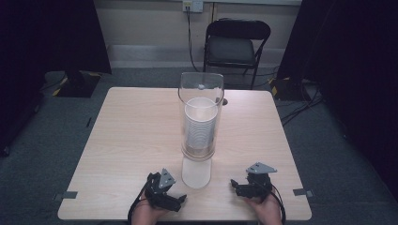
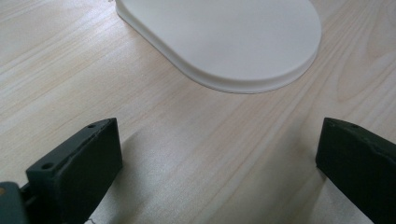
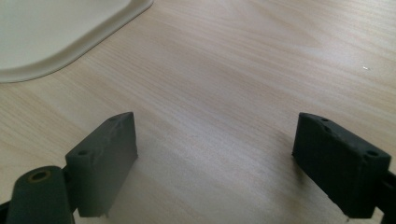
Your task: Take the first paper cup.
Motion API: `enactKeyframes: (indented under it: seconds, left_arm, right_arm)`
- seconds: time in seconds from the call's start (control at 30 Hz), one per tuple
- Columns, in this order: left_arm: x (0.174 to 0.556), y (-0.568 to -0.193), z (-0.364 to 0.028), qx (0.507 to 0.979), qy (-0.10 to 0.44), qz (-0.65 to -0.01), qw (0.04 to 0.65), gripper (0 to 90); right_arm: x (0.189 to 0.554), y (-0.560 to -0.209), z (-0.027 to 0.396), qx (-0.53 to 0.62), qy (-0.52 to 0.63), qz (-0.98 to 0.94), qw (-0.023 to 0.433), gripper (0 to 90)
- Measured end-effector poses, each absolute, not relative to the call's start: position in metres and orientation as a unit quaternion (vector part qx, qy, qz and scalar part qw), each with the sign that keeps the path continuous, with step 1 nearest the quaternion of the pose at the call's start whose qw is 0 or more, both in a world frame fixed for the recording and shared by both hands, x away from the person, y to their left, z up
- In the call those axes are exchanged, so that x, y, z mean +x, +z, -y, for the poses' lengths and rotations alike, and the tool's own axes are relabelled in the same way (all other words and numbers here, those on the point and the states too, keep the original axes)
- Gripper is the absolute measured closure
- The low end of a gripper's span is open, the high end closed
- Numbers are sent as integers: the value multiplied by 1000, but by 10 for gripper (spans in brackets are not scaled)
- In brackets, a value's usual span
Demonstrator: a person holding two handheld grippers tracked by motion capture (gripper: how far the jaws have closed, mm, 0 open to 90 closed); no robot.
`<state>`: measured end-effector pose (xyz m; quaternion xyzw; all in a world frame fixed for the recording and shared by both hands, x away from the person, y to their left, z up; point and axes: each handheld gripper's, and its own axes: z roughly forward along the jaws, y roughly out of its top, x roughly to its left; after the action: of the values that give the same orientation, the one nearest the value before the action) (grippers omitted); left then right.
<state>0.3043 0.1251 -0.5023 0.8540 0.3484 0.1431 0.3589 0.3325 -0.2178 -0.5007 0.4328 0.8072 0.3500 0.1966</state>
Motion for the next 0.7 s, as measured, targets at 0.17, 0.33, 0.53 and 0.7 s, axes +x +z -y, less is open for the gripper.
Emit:
enactKeyframes:
  seconds: [0.17, 0.33, 0.53, 0.7]
  left_arm:
    - [304, -502, -126, 847, 148, -360, 362, 31]
    - [303, -498, -126, 837, 139, -363, 385, 205]
    - [300, -472, -111, 826, 139, -342, 425, 199]
    - [306, -453, -100, 811, 168, -330, 452, 209]
  right_arm:
    - [332, -501, 217, 434, 349, -807, 197, 129]
    - [333, -501, 217, 435, 349, -806, 197, 127]
    - [333, -501, 217, 434, 349, -807, 197, 127]
    - [333, -501, 217, 434, 349, -807, 197, 127]
